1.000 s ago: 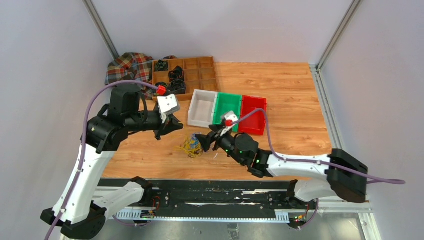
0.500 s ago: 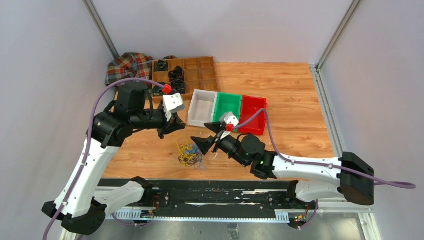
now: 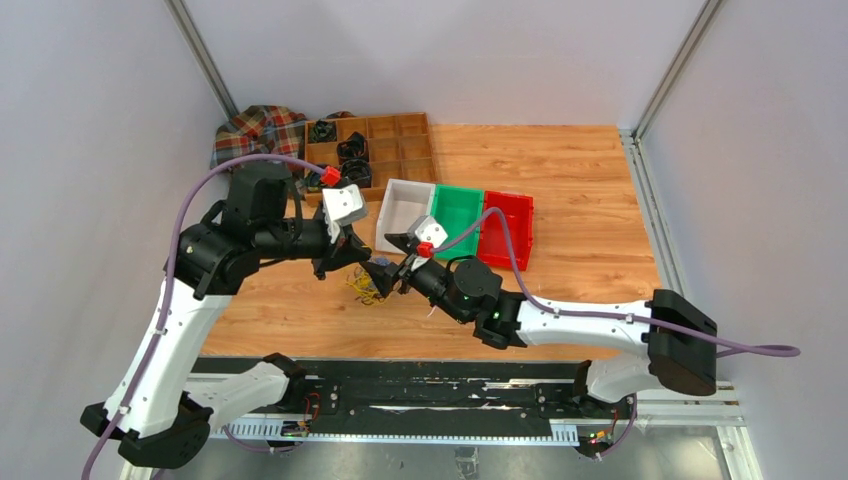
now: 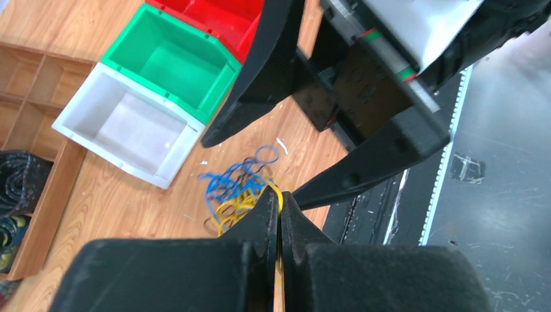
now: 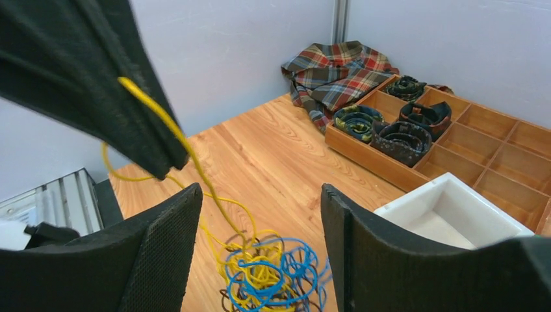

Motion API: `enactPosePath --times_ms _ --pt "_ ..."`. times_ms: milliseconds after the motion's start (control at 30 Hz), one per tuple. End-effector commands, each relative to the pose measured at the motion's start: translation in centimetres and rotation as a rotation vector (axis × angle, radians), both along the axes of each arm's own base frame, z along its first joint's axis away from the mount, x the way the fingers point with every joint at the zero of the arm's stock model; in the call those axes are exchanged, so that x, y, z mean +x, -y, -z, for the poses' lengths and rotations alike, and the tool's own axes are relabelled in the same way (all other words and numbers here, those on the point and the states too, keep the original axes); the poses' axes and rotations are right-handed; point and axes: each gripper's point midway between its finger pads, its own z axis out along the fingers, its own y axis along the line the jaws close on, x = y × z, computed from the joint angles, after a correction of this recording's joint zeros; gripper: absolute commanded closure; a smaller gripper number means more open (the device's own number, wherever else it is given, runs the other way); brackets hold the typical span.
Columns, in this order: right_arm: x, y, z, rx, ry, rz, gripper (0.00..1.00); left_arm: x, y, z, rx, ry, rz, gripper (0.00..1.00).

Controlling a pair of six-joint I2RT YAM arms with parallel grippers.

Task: Untangle the cables

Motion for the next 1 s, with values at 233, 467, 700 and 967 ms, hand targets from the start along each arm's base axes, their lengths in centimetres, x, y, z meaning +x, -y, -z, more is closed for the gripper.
enactPosePath --times_ms 233,467,700,967 --pt "3.6 -1.5 -2.1 0.028 0.083 0.192 0.36 -3.1 1.4 -4.2 -0.1 -0.054 0.112 1.0" --pt "4.8 0.0 4.2 -0.052 0.027 0.291 0.45 -3.7 1.0 -7.9 -0.128 0.029 0.114 1.0" --pt "5.3 1.6 11.6 -0.151 -0.049 0.368 0.46 -3.9 1.0 -14.7 -0.217 0.143 0.102 1.0" --pt "5.4 2.5 17.3 -0.205 -0.136 0.414 0.42 -1.2 -0.3 -21.3 -0.248 0.41 -0.017 1.0"
